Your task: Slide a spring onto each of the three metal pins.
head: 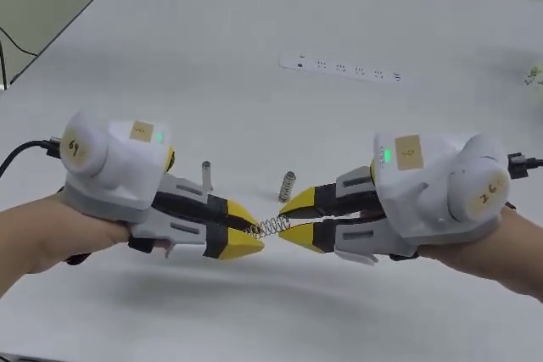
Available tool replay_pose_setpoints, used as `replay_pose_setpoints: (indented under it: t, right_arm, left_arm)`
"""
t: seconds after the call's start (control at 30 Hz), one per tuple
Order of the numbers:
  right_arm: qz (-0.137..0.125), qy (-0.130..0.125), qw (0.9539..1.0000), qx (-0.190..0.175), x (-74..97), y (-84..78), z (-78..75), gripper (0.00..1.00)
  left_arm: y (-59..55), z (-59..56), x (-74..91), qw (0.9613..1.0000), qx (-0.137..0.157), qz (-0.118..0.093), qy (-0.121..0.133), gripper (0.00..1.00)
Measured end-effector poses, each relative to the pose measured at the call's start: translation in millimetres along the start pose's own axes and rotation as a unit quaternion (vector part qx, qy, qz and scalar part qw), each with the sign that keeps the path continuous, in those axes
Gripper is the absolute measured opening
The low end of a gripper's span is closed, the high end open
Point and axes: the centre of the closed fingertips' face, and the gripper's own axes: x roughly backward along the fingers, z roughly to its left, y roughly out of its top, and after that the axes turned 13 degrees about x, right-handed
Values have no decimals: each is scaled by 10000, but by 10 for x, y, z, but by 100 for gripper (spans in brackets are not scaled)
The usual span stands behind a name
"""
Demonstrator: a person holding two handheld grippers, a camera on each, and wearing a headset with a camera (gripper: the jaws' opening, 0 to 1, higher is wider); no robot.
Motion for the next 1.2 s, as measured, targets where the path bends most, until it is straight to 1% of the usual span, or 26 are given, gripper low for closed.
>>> replay_pose_setpoints:
  t: [0.17, 0.27, 0.43, 0.53, 0.6, 0.67, 0.83, 1.0, 1.13, 1.2]
  right_arm:
    - [-5, 74, 10000, 35, -15, 23, 6, 7]
    - [-60, 87, 9999, 14, -16, 56, 3, 7]
    - [-218, 62, 9997, -133, -12, 125, -24, 7]
    - [-275, 35, 9995, -131, -17, 157, -29, 7]
    - [-382, 1, 9991, -203, -24, 216, -34, 7]
    - [-452, -49, 9988, -198, -32, 264, -38, 7]
    - [-498, -119, 9986, -159, -72, 317, -40, 7]
    - [-529, -263, 9981, -162, -77, 332, -63, 7]
    - [-507, -305, 9982, -99, -89, 339, -50, 7]
    - [-464, -312, 9984, -11, -95, 338, -49, 7]
  left_arm:
    - [-19, -1, -4, 10000, -9, 27, 15, 2]
    - [-17, 1, -3, 10000, -2, 17, 24, 2]
    - [-7, -5, -10, 10000, -12, 10, 49, 2]
    - [-6, -3, -11, 10000, -25, 11, 70, 2]
    - [-1, -8, -14, 10000, -43, 7, 70, 2]
    - [3, -15, -25, 10000, -52, 4, 69, 2]
    - [13, -47, -60, 9999, -123, 26, 43, 2]
    - [25, -45, -50, 9999, -133, -7, 86, 2]
    - [14, -47, -45, 9998, -154, 21, 102, 2]
    - [5, -47, -38, 9998, -150, 36, 109, 2]
